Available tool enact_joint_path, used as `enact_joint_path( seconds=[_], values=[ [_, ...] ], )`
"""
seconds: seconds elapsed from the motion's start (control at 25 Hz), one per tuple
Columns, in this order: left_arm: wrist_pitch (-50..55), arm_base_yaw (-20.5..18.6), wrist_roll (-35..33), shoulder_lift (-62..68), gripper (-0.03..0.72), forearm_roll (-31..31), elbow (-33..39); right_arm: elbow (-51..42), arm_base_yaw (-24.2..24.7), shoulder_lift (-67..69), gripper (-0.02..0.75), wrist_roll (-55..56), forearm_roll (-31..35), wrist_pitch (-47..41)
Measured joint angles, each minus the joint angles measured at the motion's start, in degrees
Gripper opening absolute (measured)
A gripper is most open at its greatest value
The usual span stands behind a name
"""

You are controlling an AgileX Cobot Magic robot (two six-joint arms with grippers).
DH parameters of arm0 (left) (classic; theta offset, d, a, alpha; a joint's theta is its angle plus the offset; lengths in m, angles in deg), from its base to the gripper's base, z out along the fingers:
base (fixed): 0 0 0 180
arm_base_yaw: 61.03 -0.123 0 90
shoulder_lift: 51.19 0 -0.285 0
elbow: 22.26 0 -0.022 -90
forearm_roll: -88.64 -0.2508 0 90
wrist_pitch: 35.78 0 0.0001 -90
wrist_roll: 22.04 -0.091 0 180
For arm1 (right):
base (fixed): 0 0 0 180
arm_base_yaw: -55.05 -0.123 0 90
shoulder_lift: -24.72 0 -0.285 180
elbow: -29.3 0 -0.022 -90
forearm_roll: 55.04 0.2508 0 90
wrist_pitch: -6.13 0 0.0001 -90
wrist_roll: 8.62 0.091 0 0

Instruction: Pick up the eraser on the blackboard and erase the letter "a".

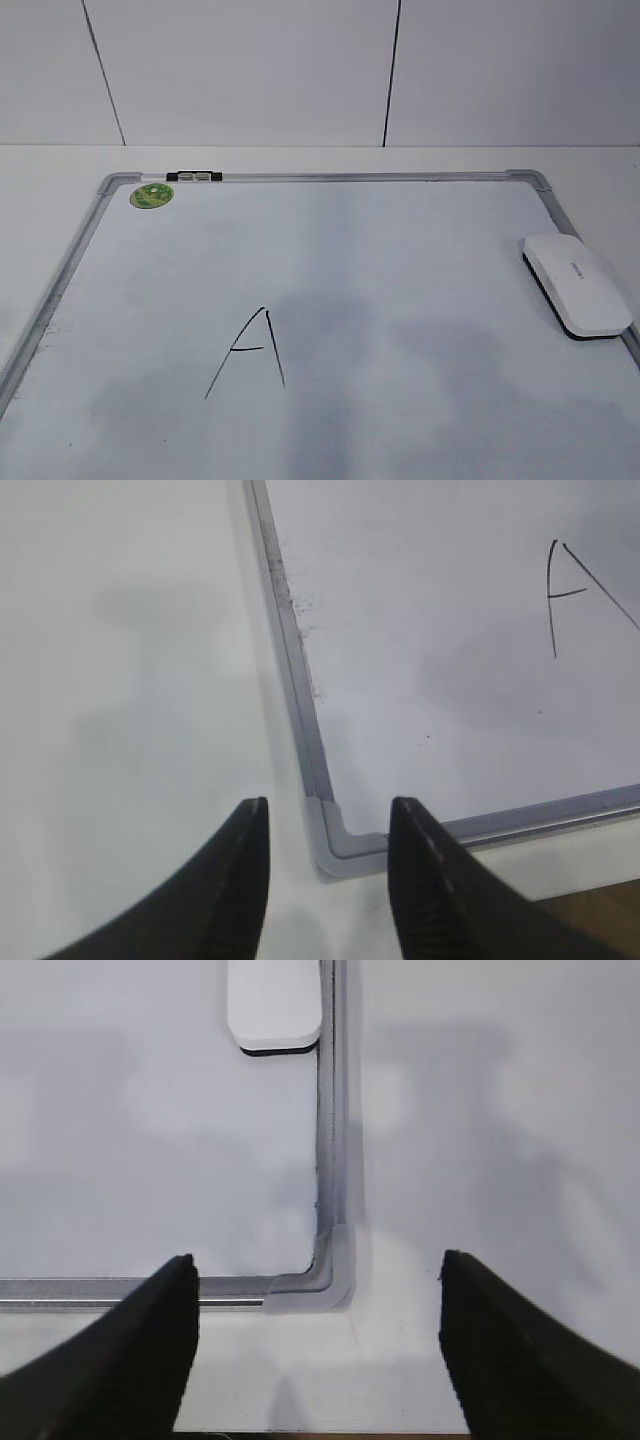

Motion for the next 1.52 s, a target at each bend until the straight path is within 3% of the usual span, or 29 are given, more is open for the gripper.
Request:
enact_joint_path(
  seconds=[0.2,0.44,1.52],
  values=[
    [0.0,-0.3,0.0,-5.8,0.292,0.0,0.0,0.0,3.1,-5.5,0.592,0.0,0.0,0.0],
    [0.0,-0.3,0.0,-11.2,0.269,0.1,0.0,0.0,3.4,-12.5,0.593,0.0,0.0,0.0],
    [0.1,-0.3,0.0,-12.2,0.238,0.2,0.0,0.0,3.4,-12.8,0.592,0.0,-0.1,-0.1]
  ],
)
